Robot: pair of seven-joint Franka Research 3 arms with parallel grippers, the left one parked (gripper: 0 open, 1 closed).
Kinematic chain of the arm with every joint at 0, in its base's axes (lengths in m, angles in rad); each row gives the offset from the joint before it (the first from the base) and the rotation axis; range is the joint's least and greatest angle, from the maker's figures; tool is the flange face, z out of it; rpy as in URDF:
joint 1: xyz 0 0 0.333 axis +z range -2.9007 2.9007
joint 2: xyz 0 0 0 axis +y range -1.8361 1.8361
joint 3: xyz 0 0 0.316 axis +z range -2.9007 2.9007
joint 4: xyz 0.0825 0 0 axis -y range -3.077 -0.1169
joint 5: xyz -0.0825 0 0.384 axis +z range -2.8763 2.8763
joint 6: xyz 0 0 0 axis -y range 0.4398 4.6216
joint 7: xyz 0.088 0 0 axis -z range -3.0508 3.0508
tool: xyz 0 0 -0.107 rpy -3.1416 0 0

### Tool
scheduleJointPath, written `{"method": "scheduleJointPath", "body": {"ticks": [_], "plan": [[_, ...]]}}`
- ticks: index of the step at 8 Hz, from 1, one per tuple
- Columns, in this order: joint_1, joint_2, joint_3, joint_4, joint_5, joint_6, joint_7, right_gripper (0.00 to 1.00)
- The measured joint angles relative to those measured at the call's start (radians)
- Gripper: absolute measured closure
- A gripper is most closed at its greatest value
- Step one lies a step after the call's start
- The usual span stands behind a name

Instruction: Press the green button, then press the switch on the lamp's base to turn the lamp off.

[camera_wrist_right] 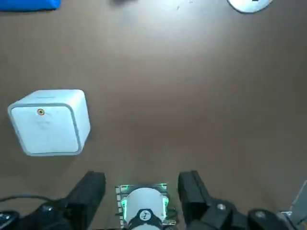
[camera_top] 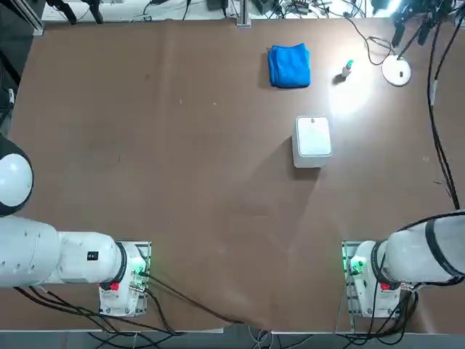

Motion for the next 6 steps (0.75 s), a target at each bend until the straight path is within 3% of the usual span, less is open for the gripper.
{"method": "scheduleJointPath", "body": {"ticks": [1, 5, 6], "plan": [[0.022, 0.035, 0.003, 0.006, -0.026, 0.039, 0.009, 0.15], [-0.021, 0.216, -0.01, 0.006, -0.015, 0.329, 0.025, 0.97], [-0.038, 0.256, -0.01, 0.007, 0.014, 0.423, 0.036, 0.98]]}}
